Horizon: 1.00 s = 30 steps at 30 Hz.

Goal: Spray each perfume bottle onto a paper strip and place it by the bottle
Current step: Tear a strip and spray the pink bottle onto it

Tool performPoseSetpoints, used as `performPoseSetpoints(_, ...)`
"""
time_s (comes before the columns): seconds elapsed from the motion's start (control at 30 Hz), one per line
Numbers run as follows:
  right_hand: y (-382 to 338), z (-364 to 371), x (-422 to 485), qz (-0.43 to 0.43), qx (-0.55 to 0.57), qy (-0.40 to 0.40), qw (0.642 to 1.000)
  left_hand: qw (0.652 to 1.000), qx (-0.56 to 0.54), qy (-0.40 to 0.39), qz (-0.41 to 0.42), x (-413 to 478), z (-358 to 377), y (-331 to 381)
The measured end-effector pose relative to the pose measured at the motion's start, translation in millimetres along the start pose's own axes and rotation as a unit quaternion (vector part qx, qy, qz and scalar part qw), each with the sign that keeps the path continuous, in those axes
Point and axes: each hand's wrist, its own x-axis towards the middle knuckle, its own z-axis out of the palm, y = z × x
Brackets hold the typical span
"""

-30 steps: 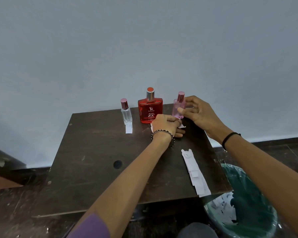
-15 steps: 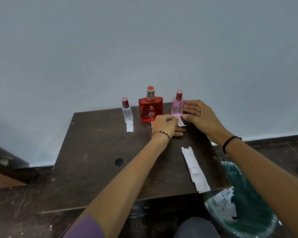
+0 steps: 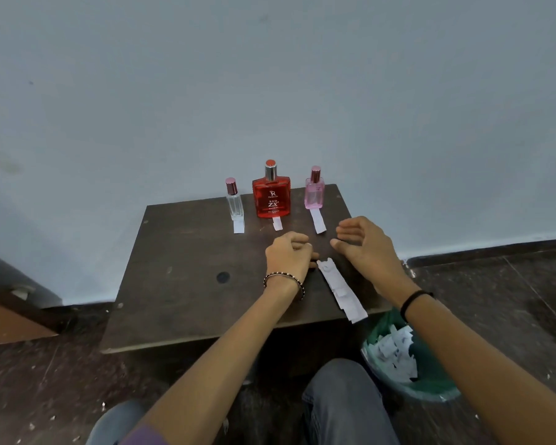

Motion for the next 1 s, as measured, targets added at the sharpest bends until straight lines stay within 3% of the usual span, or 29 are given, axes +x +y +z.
performPoseSetpoints(0.23,7,1,-72,-0.094,-0.137,-0.013,0.986,0.981,0.136,0.023,0.136,-46,-16,-14)
performPoseSetpoints(0.43,17,-8,-85,-0.114,-0.205,-0.012,0.972,0.941,0.269,-0.065,0.194,-72,-18,-17)
performPoseSetpoints(1.0,9,2,-82,-0.105,-0.237,0.020,0.966,0.931,0.287,-0.140,0.176,-82,-29,-15)
